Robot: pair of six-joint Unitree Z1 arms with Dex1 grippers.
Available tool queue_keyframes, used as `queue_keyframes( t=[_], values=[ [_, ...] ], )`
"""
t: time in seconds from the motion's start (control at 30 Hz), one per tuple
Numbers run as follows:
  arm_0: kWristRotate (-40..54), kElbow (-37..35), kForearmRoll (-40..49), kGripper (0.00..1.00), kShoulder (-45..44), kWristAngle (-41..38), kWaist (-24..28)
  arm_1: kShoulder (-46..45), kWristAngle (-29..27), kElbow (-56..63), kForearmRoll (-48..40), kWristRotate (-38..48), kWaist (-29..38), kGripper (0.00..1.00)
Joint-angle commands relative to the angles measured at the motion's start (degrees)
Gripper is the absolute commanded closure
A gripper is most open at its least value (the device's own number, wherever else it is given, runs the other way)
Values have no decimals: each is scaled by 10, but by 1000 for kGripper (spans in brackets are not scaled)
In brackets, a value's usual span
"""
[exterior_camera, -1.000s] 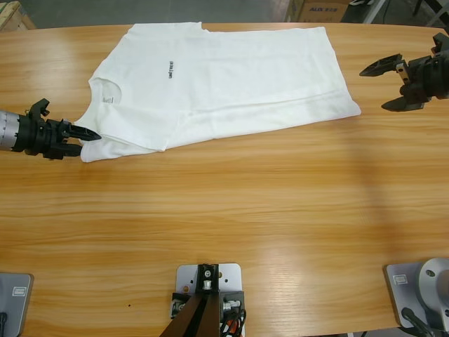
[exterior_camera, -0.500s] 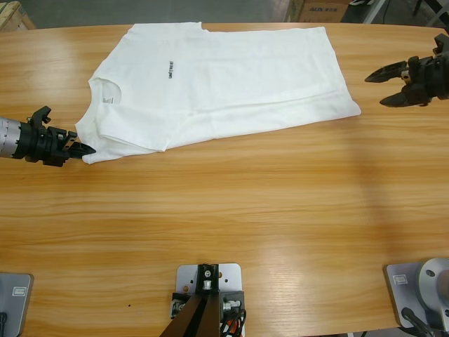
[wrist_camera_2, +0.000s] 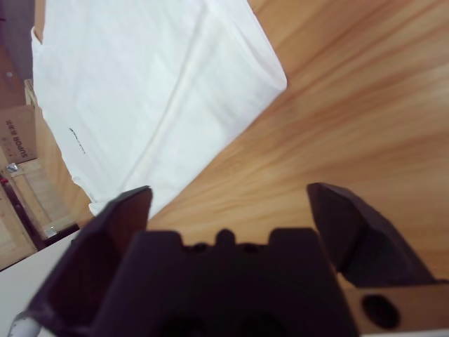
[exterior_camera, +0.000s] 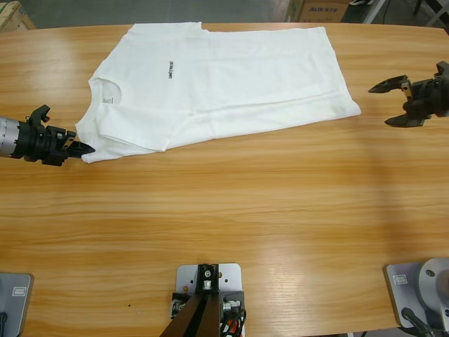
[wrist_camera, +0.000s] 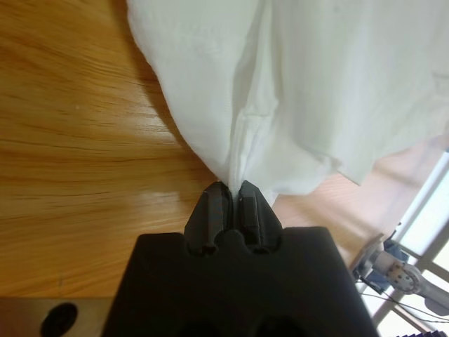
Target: Fold clothes
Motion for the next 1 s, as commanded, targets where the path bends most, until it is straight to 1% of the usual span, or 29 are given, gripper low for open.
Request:
queue_keyframes(
  t=[0.03, 0.23, 0.67, 1.0],
  values=[
    [5, 15, -1, 1000, -17, -3, 3, 81, 29, 13, -51, -8, -8, 83],
    [5, 16, -1, 1000, -17, -2, 4, 109, 31, 13, -70, -15, -8, 92],
    [7, 17, -1, 1000, -17, -3, 10, 141, 31, 1, -89, -19, -8, 96],
    [8, 16, -1, 1000, -17, -3, 13, 167, 58, -1, -142, -21, -8, 96]
  ],
)
